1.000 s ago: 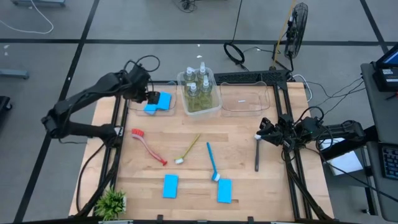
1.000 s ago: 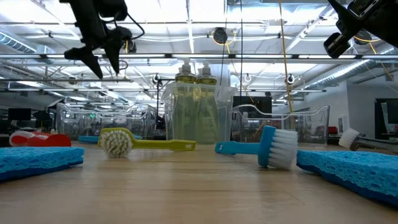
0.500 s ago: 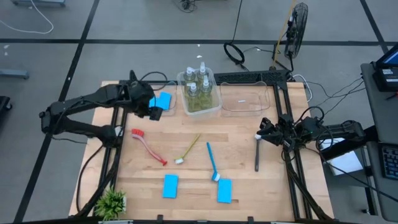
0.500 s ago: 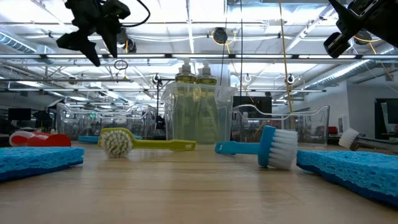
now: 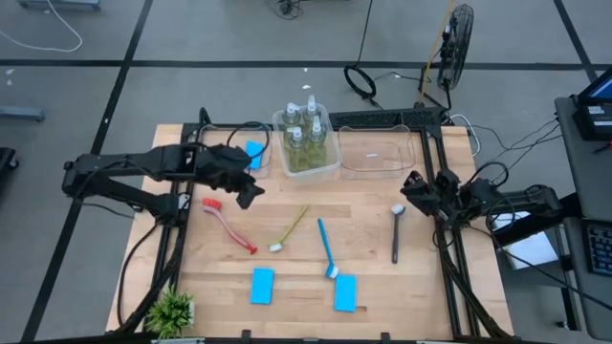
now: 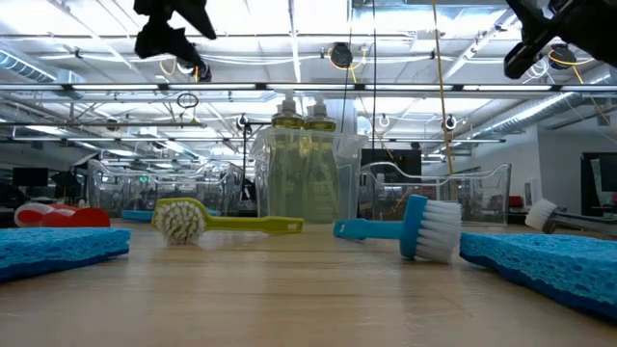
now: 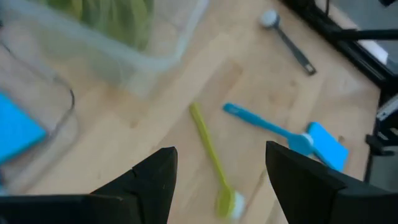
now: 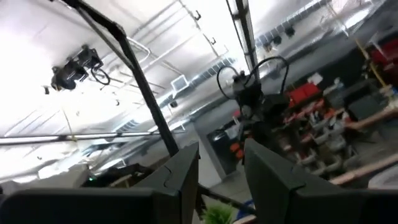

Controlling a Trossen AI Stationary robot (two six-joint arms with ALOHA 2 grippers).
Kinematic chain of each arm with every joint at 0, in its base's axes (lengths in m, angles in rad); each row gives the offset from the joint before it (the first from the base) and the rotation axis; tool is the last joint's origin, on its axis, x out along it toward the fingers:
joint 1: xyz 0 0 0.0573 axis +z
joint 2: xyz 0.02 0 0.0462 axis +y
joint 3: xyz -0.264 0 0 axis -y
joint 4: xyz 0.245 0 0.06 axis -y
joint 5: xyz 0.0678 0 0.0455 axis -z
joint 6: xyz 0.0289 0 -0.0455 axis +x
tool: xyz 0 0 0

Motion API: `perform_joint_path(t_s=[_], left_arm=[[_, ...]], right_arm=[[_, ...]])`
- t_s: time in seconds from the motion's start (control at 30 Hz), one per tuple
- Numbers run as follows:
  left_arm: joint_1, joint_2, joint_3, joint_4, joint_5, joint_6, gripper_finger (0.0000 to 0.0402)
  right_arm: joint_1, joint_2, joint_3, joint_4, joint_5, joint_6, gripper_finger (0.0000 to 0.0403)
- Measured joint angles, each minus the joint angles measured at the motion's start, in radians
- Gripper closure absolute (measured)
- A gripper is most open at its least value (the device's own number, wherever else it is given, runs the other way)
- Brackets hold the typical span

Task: Pick & Place Kitchen Sink Supplies
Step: Put the blue sponge into the left transparent bin

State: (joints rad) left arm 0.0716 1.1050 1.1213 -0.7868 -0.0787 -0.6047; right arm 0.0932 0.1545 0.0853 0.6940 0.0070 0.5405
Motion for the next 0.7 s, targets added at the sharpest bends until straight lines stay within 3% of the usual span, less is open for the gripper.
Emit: perform_joint_path(t_s=[0.17,0.33,0.7], left_arm=[[-0.008,-0.068,-0.019,0.003,-0.080,0.023,0.0156],[-0.012,-0.175,-0.078,0.006,-0.090,0.002,0.0156],[-0.091,-0.395,-0.295,0.175,-0.139,-0.024,0.0156]], right_arm=[[0.000,0.050,0.020,-0.006,0.020,-0.009,0.0289],[0.000,0.176,0.149,-0.082,-0.010,-0.056,0.0289],[0.001,0.513,0.571,-0.726,-0.149,0.060,0.0289]])
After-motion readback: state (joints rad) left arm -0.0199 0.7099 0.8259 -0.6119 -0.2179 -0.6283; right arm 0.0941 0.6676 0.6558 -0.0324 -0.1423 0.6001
